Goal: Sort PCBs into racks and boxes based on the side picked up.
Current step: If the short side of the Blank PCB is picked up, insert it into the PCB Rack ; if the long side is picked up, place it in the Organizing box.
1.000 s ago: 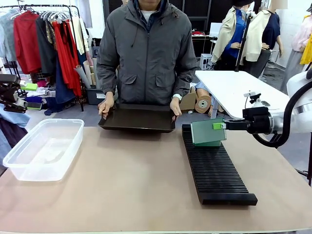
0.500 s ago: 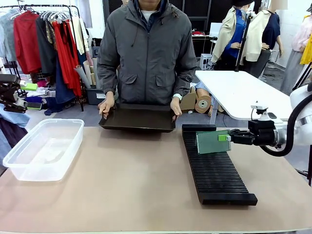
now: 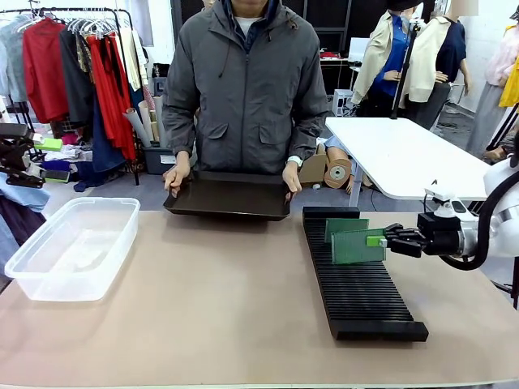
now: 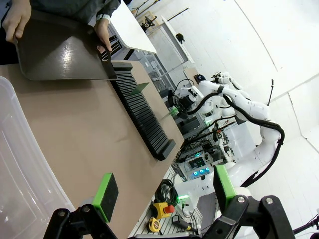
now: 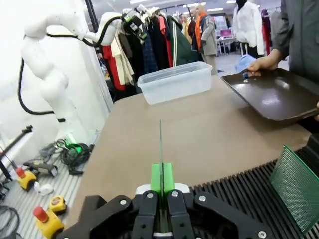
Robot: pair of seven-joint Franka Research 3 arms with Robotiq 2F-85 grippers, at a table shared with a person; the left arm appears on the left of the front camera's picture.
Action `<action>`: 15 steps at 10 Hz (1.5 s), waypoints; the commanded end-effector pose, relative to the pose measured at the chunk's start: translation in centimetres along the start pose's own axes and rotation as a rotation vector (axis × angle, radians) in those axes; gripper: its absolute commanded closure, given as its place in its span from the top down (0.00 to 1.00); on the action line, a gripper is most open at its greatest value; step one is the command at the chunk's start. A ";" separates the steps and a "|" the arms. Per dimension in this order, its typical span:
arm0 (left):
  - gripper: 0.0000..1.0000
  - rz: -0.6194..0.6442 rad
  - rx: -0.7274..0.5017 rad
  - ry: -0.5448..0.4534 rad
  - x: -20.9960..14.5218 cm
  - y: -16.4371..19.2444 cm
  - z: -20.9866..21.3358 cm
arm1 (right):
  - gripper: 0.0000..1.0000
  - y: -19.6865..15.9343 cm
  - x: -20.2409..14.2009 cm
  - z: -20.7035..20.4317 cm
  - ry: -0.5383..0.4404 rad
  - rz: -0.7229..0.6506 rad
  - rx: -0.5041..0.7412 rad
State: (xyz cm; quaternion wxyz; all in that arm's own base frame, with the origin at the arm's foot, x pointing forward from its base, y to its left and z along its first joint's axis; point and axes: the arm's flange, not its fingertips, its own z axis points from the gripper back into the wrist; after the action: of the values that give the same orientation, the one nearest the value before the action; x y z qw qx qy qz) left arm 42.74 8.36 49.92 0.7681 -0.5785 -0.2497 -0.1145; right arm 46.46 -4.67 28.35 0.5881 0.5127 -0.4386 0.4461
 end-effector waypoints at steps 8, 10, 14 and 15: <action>1.00 0.009 -0.007 -0.004 0.0 -0.3 0.1 | 0.00 -2.3 -3.5 0.9 -0.036 0.102 -0.076; 1.00 0.009 -0.007 -0.004 0.0 -0.3 0.1 | 0.00 -2.2 -4.1 1.2 -0.030 0.073 -0.081; 1.00 0.009 -0.007 -0.004 0.0 -0.3 0.1 | 0.00 -2.7 -4.6 1.5 -0.019 0.022 -0.086; 1.00 0.009 -0.007 -0.004 0.0 -0.3 0.1 | 0.00 -2.7 -4.6 1.6 -0.018 0.018 -0.087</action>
State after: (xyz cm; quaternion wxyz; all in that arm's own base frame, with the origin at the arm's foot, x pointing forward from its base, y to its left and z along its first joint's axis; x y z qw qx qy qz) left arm 42.73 8.36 49.92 0.7681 -0.5785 -0.2497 -0.1146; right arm 47.60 -6.48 23.03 0.5948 0.4837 -0.4695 0.4380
